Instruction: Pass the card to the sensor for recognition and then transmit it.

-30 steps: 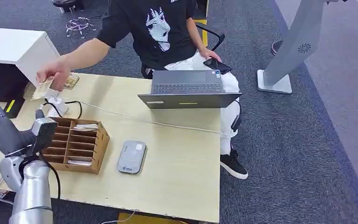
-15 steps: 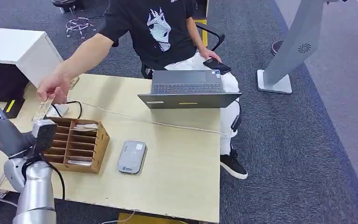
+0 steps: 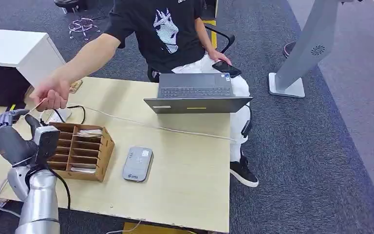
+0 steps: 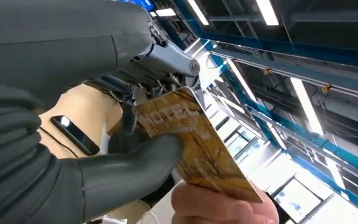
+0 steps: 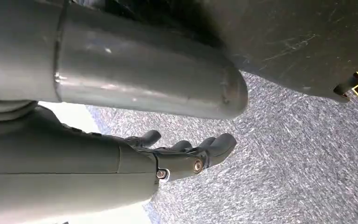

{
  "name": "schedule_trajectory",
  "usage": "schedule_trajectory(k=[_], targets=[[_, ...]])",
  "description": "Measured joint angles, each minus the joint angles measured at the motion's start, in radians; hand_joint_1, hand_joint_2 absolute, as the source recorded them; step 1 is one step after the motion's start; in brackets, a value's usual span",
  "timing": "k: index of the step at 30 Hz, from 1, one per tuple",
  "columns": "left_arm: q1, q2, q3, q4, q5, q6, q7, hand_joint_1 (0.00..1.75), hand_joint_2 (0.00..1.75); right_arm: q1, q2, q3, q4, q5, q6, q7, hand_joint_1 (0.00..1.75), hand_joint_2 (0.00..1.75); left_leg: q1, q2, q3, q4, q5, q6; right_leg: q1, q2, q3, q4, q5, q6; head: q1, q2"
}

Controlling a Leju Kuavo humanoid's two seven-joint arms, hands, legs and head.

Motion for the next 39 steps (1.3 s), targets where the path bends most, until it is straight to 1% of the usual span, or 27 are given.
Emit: schedule_trajectory(k=[9, 15, 19, 26, 30, 33, 36, 39], targets=[[0.001, 0.0, -0.005, -0.001, 0.033, 0.0, -0.014, 1.75, 1.75, 0.0, 0.0, 0.0, 0.0, -0.001, -0.002, -0.003, 0.0, 0.0, 0.0, 0.0, 0.0, 0.0, 0.0, 0.0, 0.0, 0.0, 0.0, 0.0, 0.0, 0.0, 0.0, 0.0], [0.023, -0.006, -0.063, -0.046, 0.024, 0.0, -0.012, 1.75, 1.75, 0.0, 0.0, 0.0, 0.0, -0.005, -0.003, -0.003, 0.0, 0.0, 0.0, 0.0, 0.0, 0.0, 0.0, 0.0, 0.0, 0.0, 0.0, 0.0, 0.0, 0.0, 0.0, 0.0], [0.053, -0.016, -0.145, -0.116, 0.005, 0.0, 0.003, 1.75, 1.75, 0.0, 0.0, 0.0, 0.0, -0.01, -0.003, -0.003, 0.0, 0.0, 0.0, 0.0, 0.0, 0.0, 0.0, 0.0, 0.0, 0.0, 0.0, 0.0, 0.0, 0.0, 0.0, 0.0], [0.12, -0.024, -0.324, -0.251, -0.041, 0.0, 0.078, 1.75, 1.75, -0.001, 0.0, -0.001, 0.0, -0.023, -0.014, -0.003, 0.0, 0.0, 0.0, 0.0, 0.0, 0.0, 0.0, 0.0, 0.0, 0.0, 0.0, 0.0, 0.0, 0.0, 0.0, 0.0], [0.165, -0.024, -0.423, -0.307, -0.057, 0.0, 0.093, 1.75, 1.75, 0.0, 0.002, -0.001, 0.0, -0.023, -0.027, 0.007, 0.0, 0.0, 0.0, 0.0, 0.0, 0.0, 0.0, 0.0, 0.0, 0.0, 0.0, 0.0, 0.0, 0.0, 0.0, 0.0], [0.19, -0.022, -0.476, -0.337, -0.052, -0.004, 0.121, 1.75, 1.75, 0.002, 0.002, -0.001, -0.001, -0.024, -0.034, 0.01, 0.0, 0.0, 0.0, 0.0, 0.0, 0.0, 0.0, 0.0, 0.0, 0.0, 0.0, 0.0, 0.0, 0.0, 0.0, 0.0], [0.213, -0.013, -0.515, -0.352, -0.024, -0.035, 0.162, 1.75, 1.75, 0.006, 0.002, -0.001, -0.002, -0.036, -0.036, 0.01, 0.0, 0.0, 0.0, 0.0, 0.0, 0.0, 0.0, 0.0, 0.0, 0.0, 0.0, 0.0, 0.0, 0.0, 0.0, 0.0], [0.234, -0.006, -0.528, -0.352, 0.005, -0.054, 0.188, 1.75, 1.75, 0.01, 0.002, -0.001, -0.003, -0.037, -0.037, 0.009, 0.0, 0.0, 0.0, 0.0, 0.0, 0.0, 0.0, 0.0, 0.0, 0.0, 0.0, 0.0, 0.0, 0.0, 0.0, 0.0]])
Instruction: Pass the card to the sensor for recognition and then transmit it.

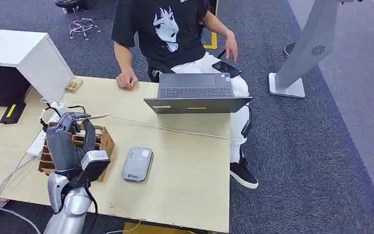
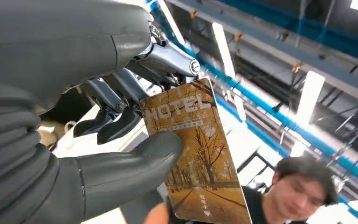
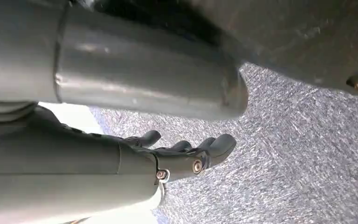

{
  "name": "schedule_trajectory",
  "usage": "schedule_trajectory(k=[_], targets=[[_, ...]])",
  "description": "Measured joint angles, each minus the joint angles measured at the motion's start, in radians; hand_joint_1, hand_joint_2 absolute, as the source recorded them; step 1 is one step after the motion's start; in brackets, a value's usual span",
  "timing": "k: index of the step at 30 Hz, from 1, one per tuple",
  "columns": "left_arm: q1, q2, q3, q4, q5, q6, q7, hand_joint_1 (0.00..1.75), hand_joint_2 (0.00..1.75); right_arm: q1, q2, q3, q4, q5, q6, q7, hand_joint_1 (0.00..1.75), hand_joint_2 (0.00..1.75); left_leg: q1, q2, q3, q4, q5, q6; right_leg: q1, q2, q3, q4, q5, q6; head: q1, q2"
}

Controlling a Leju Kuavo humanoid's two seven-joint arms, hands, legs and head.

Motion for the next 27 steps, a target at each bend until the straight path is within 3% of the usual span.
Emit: schedule_trajectory(k=[14, 20, 27], targets=[[0.042, 0.016, 0.009, 0.095, 0.067, -0.042, 0.019, 1.75, 1.75, 0.002, 0.004, 0.0, -0.001, -0.002, 0.0, 0.0, 0.0, 0.0, 0.0, 0.0, 0.0, 0.0, 0.0, 0.0, 0.0, 0.0, 0.0, 0.0, 0.0, 0.0, 0.0, 0.0], [0.046, 0.015, 0.035, 0.201, 0.093, -0.059, -0.006, 1.75, 1.75, 0.002, 0.007, 0.0, -0.001, 0.0, -0.002, 0.0, 0.0, 0.0, 0.0, 0.0, 0.0, 0.0, 0.0, 0.0, 0.0, 0.0, 0.0, 0.0, 0.0, 0.0, 0.0, 0.0], [0.044, 0.007, 0.038, 0.241, 0.09, -0.072, -0.017, 1.75, 1.75, 0.001, 0.01, 0.0, -0.002, 0.0, -0.001, 0.0, 0.0, 0.0, 0.0, 0.0, 0.0, 0.0, 0.0, 0.0, 0.0, 0.0, 0.0, 0.0, 0.0, 0.0, 0.0, 0.0]])
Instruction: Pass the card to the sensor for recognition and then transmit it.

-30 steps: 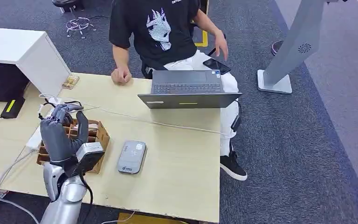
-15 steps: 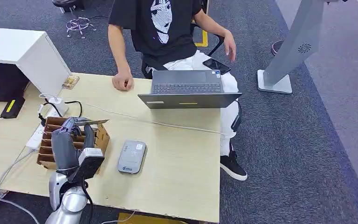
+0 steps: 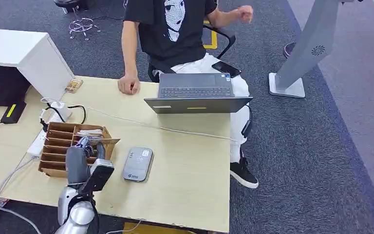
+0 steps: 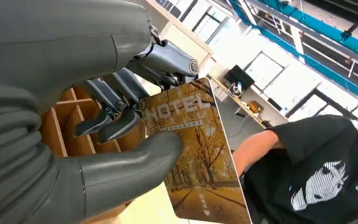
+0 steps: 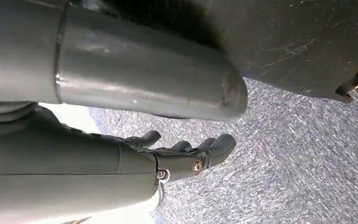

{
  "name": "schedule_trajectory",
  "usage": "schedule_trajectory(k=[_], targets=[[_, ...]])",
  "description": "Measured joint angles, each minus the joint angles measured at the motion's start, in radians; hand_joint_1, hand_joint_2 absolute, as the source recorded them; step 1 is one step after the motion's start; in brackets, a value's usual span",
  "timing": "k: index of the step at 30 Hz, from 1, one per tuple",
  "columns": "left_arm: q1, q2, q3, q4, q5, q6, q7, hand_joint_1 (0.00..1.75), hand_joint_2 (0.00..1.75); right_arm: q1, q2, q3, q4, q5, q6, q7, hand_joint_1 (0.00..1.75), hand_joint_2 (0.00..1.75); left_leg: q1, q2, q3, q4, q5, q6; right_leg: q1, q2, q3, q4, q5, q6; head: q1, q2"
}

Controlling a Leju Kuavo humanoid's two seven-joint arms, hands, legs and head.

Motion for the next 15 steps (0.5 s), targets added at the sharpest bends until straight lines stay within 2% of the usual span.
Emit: schedule_trajectory(k=[15], targets=[[-0.014, -0.016, -0.003, 0.052, -0.032, -0.044, -0.004, 1.75, 1.75, -0.004, 0.006, 0.0, -0.001, 0.0, 0.005, -0.002, 0.0, 0.0, 0.0, 0.0, 0.0, 0.0, 0.0, 0.0, 0.0, 0.0, 0.0, 0.0, 0.0, 0.0, 0.0, 0.0]])
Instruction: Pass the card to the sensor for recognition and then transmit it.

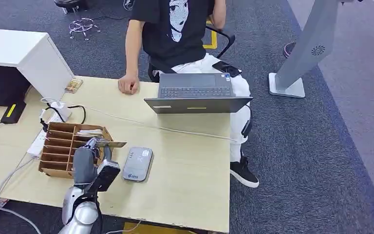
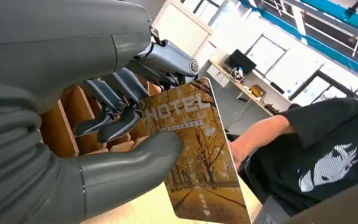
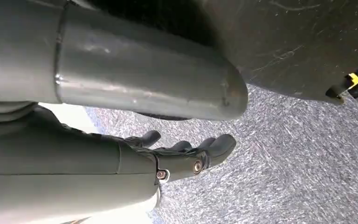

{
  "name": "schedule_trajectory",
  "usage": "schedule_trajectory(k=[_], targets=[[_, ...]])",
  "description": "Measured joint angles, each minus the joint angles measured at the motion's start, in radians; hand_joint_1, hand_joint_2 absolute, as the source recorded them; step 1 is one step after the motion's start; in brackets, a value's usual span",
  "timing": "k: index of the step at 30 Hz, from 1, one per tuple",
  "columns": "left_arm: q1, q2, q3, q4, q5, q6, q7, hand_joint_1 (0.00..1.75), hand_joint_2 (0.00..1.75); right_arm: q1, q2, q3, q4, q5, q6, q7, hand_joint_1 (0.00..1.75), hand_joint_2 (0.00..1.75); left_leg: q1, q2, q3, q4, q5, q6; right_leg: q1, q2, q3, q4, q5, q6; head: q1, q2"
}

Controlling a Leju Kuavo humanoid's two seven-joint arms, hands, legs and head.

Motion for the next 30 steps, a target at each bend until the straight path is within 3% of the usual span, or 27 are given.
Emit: schedule_trajectory(k=[11, 20, 30], targets=[[-0.007, -0.013, -0.028, 0.038, -0.01, -0.036, 0.012, 1.75, 1.75, -0.004, 0.003, 0.0, 0.0, 0.0, 0.003, 0.007, 0.0, 0.0, 0.0, 0.0, 0.0, 0.0, 0.0, 0.0, 0.0, 0.0, 0.0, 0.0, 0.0, 0.0, 0.0, 0.0], [-0.022, -0.013, -0.046, 0.124, -0.095, -0.079, 0.141, 1.75, 1.75, -0.013, 0.011, 0.0, 0.0, -0.002, -0.001, 0.008, 0.0, 0.0, 0.0, 0.0, 0.0, 0.0, 0.0, 0.0, 0.0, 0.0, 0.0, 0.0, 0.0, 0.0, 0.0, 0.0], [-0.047, -0.008, -0.045, 0.223, -0.132, -0.087, 0.179, 1.75, 1.75, -0.014, 0.011, 0.0, 0.0, -0.001, -0.002, 0.01, 0.0, 0.0, 0.0, -0.001, 0.001, 0.0, 0.0, 0.0, 0.0, -0.002, 0.002, 0.0, 0.0, 0.0, 0.0, 0.0]])
